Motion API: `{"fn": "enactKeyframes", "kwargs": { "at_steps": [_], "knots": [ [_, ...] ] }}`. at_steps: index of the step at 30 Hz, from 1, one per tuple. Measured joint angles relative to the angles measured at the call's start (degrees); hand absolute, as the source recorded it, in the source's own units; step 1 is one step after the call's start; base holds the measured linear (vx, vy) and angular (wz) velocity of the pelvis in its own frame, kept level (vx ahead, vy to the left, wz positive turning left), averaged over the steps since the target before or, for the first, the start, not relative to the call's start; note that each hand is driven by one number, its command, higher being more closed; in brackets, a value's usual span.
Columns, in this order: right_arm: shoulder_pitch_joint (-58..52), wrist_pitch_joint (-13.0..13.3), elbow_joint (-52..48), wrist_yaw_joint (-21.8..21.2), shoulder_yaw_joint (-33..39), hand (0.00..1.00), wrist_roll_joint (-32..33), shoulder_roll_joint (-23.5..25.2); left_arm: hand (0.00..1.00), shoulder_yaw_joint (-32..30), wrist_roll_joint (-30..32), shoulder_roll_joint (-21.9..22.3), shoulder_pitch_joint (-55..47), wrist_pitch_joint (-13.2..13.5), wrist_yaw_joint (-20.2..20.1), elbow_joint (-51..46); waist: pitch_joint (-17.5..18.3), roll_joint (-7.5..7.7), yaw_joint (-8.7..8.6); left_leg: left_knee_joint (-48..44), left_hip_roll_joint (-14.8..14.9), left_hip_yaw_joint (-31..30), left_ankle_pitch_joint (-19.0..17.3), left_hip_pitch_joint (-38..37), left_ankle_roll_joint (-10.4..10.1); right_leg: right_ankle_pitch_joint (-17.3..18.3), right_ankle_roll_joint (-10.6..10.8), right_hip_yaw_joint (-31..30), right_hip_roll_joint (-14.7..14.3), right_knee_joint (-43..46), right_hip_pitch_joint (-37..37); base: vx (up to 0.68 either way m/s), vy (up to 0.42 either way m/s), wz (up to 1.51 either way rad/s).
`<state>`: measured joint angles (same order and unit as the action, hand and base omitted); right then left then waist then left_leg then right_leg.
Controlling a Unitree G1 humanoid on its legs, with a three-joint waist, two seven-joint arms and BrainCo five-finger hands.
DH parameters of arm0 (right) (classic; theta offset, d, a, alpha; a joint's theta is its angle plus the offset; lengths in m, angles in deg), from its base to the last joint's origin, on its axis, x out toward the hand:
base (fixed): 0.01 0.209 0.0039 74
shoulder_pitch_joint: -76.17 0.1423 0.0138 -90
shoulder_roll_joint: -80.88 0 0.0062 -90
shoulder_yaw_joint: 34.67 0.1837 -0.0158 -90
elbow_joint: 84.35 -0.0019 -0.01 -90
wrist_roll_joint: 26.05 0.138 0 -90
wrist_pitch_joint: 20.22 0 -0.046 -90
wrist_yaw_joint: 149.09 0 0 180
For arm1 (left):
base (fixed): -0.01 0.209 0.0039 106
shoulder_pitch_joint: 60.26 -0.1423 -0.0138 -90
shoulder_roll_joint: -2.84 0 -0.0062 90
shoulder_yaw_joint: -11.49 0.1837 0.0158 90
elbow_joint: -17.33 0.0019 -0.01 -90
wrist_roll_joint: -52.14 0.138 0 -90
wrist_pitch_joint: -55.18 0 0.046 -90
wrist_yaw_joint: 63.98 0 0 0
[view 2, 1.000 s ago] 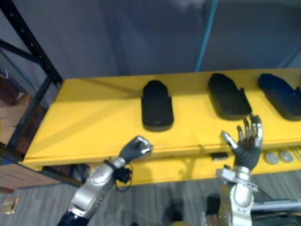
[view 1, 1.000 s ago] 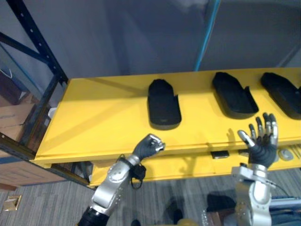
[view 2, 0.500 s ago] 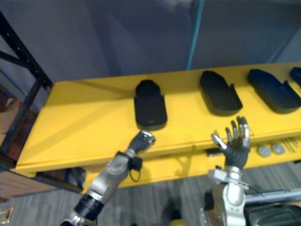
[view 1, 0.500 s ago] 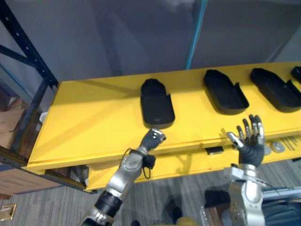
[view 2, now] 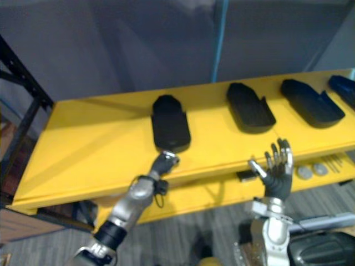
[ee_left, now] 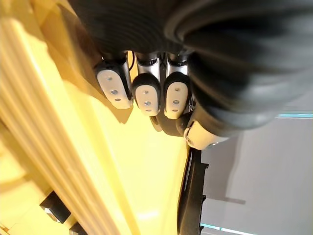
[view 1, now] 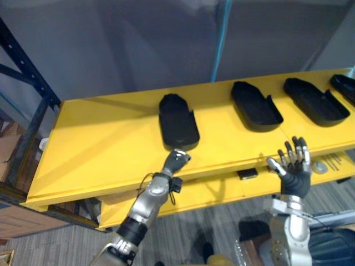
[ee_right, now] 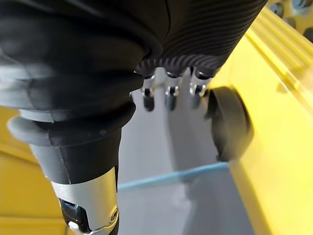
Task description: Walk over and take plastic housings, then place them on the shelf
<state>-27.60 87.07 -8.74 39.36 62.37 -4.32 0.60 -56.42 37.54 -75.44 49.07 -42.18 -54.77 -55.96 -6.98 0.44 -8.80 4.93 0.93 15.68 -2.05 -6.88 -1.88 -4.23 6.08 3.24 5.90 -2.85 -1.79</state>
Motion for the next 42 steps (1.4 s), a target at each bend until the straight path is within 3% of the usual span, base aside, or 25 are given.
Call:
{"fn": "enactKeyframes", "kwargs": {
  "at_steps": [9, 23, 42],
  "knots": [
    [-0.33, 0.31, 2.09, -0.33, 0.11, 0.00, 0.02, 0.00, 1.00, -1.04, -0.01, 0.07, 1.07, 1.60, 1.31, 2.48, -0.09, 0.40, -1.16, 0.06, 0.00, -0.04, -0.03, -0.09, 0.04, -0.07, -0.10, -0.35, 0.00, 0.19, 0.18, 0.00, 0.001, -0.01],
    [-0.68, 0.32, 2.65, -0.91, 0.04, 0.00, 0.09, 0.00, 1.00, -1.15, -0.06, 0.03, 2.78, 2.38, 2.40, 5.24, 0.24, 1.45, -1.49, 0.07, -0.01, 0.00, 0.01, -0.13, 0.04, -0.12, -0.27, -0.47, -0.02, 0.26, 0.27, 0.00, 0.000, 0.00],
    [-0.70, 0.36, 3.90, 1.55, -2.85, 0.00, 0.64, 0.82, 1.00, -1.07, -0.03, 0.33, 4.18, 4.42, 10.65, 6.83, -0.29, 3.17, -1.67, 0.12, -0.04, -0.19, 0.01, 0.16, 0.04, 0.02, -0.58, -0.51, -0.05, 0.54, 0.71, 0.00, 0.000, 0.00]
  ]
}}
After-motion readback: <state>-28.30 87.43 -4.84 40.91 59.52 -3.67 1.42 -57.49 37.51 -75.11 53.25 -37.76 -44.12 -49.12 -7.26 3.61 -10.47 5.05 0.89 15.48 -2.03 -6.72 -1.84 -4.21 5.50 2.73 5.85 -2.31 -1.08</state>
